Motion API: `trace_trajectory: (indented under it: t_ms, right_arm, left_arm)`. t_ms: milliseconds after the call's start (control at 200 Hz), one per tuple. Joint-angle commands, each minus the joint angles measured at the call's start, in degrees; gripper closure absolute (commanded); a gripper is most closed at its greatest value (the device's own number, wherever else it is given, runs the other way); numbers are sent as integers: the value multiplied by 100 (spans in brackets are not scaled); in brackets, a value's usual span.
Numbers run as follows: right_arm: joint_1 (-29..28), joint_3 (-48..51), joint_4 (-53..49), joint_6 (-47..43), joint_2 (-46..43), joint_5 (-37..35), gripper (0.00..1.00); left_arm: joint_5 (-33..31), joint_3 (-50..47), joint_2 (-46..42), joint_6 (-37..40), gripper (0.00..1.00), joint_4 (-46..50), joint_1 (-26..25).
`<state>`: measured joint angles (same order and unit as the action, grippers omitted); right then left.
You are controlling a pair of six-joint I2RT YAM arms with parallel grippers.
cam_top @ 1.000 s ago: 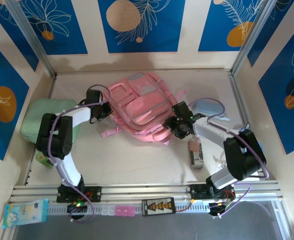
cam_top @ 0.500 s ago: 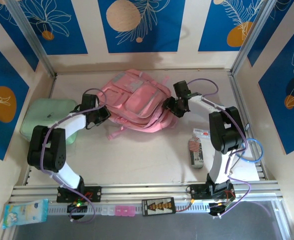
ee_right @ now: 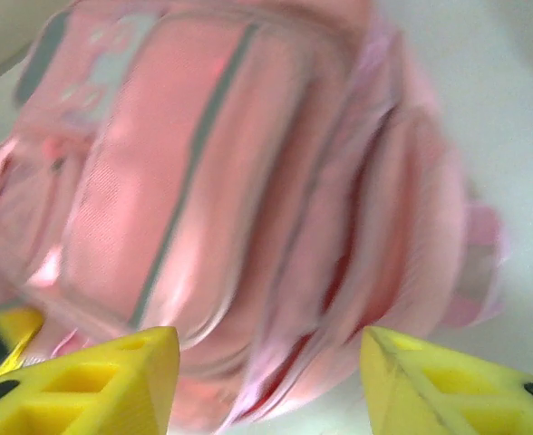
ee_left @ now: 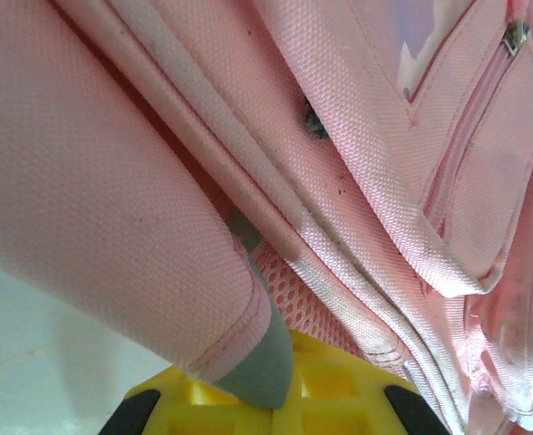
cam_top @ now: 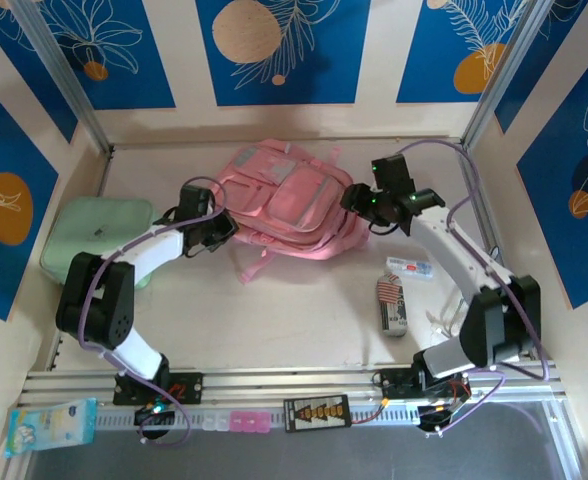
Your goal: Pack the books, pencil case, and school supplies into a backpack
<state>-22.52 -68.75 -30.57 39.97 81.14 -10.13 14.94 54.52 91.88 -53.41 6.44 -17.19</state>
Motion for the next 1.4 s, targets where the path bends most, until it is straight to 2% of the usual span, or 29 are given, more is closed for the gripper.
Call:
trace_trajectory:
  t_ms: [0,90,195,335,455,715,1140,1395]
  right_arm:
    - [-849,255,-373,-4,-79,-153,53]
    - [-1539,185,-288,198,102,-305,61]
    - [-2242,-69,-135,222,591,-654,65]
    - [-2757,-735,-254,186,1452,-1094,73]
    - [-2763,-1093,-133,349,1979,-1075,77]
    - [-2611,-1804,13,330,2836,-1140,78]
    - [-2524,-2152,-377,377,3274,-1737,72]
    - [-2787,-2193,-783,480,3235,-2584,73]
  left_arm:
    - [151,429,-250,-262,100,-213,-196]
    - [115,494,-206,-310,100,-147,-241]
    - [139,471,-172,-384,100,-240,-276]
    - [330,470,-123,-396,100,-419,-277]
    - [352,422,-153,-442,100,-498,-279]
    - [398,331,-221,-482,100,-631,-282]
    - [459,278,-240,-531,100,-696,-278]
    - [384,317,-232,-479,100,-595,-278]
